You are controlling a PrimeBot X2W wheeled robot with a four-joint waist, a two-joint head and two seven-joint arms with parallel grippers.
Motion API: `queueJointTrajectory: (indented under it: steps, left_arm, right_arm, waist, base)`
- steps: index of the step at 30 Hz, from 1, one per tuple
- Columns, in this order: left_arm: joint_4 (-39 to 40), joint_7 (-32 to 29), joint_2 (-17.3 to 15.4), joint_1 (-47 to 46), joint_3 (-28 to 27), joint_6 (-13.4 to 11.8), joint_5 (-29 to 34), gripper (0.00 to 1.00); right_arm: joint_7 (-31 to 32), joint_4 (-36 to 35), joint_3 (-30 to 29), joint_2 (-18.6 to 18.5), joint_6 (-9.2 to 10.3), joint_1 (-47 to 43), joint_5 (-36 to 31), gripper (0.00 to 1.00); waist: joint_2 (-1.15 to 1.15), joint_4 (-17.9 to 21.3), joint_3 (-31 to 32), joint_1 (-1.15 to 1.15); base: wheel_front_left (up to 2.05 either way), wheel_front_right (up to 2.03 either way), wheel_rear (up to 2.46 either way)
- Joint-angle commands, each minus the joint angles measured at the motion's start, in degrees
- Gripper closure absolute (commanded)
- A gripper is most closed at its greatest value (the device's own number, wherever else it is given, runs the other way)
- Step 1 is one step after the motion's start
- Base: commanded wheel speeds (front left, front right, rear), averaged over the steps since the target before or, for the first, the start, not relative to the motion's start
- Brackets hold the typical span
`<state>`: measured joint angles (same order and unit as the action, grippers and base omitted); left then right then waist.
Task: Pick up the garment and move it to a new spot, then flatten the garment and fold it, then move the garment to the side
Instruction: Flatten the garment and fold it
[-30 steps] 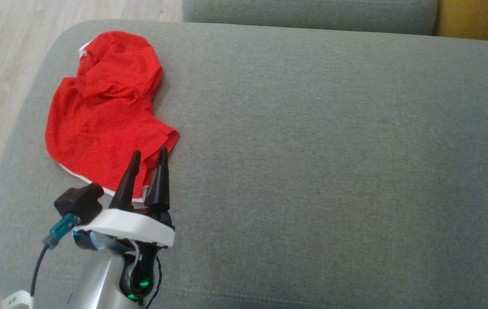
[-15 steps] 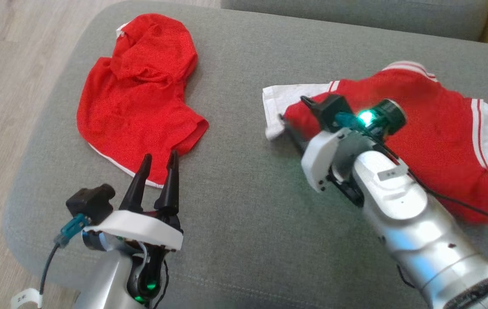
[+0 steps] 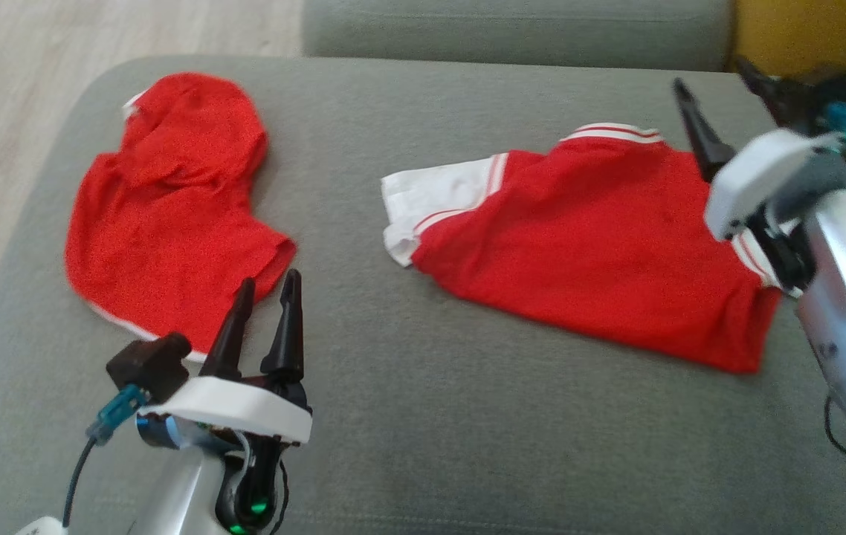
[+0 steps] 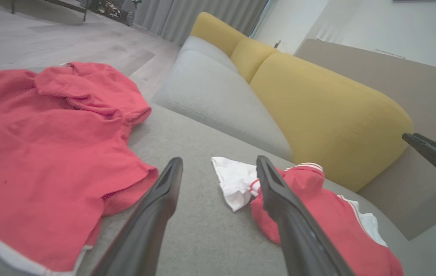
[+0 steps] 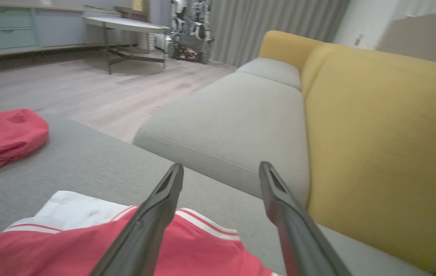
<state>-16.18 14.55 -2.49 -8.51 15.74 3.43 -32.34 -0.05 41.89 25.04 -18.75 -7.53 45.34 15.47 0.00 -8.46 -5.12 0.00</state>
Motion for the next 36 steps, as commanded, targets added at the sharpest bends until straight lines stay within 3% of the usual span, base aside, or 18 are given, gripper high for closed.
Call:
queueJointTrajectory:
  steps: [1, 5, 11, 14, 19, 29, 36]
  left_arm:
    - [2.66, 0.45, -0.39, -1.65, -2.16, -0.41, -0.05, 0.0]
    - [4.23, 0.45, -0.39, -1.77, -2.31, -0.7, -0.02, 0.0]
    - [6.13, 0.45, -0.39, -1.85, -2.69, -0.76, 0.25, 0.0]
    - [6.37, 0.45, -0.39, -1.72, -2.88, -0.66, 0.56, 0.0]
    - [6.28, 0.45, -0.39, -1.93, -2.96, -0.33, 0.9, 0.0]
    - [5.84, 0.45, -0.39, -2.88, -2.52, 0.11, 0.9, 0.0]
    - [5.41, 0.45, -0.39, -4.06, -1.75, 0.6, 1.52, 0.0]
  right_arm:
    - [-1.17, -3.18, -2.26, -0.49, 0.04, -2.45, 0.05, 0.0]
    - [-3.04, -7.78, -10.78, -0.38, 0.04, -8.74, -3.6, 0.0]
    - [-4.65, -19.29, -24.73, 8.04, 0.04, -21.3, -8.24, 0.0]
    - [-4.92, -24.78, -28.55, 12.19, 0.04, -26.6, -10.23, 0.0]
    - [-4.46, -30.12, -31.34, 14.75, 0.04, -30.99, -11.9, 0.0]
    - [-2.14, -31.9, -34.17, 15.56, 0.04, -29.67, -12.89, 0.0]
    - [3.65, -26.06, -42.41, 15.68, 0.04, -22.06, -14.93, 0.0]
  waist:
    - [0.0, 3.0, 1.4, 0.0]
    - [0.0, 5.48, 1.58, 0.0]
    - [0.0, 7.75, 0.77, 0.0]
    - [0.0, 8.3, 0.29, 0.0]
    - [0.0, 8.3, -0.58, 0.0]
    - [0.0, 5.93, -2.49, 0.0]
    - [0.0, 3.26, -6.44, 0.0]
  base:
    - [0.0, 0.0, 0.0]
    - [0.0, 0.0, 0.0]
    - [0.0, 0.0, 0.0]
    - [0.0, 0.0, 0.0]
    - [0.0, 0.0, 0.0]
    - [0.0, 0.0, 0.0]
    - [0.0, 0.0, 0.0]
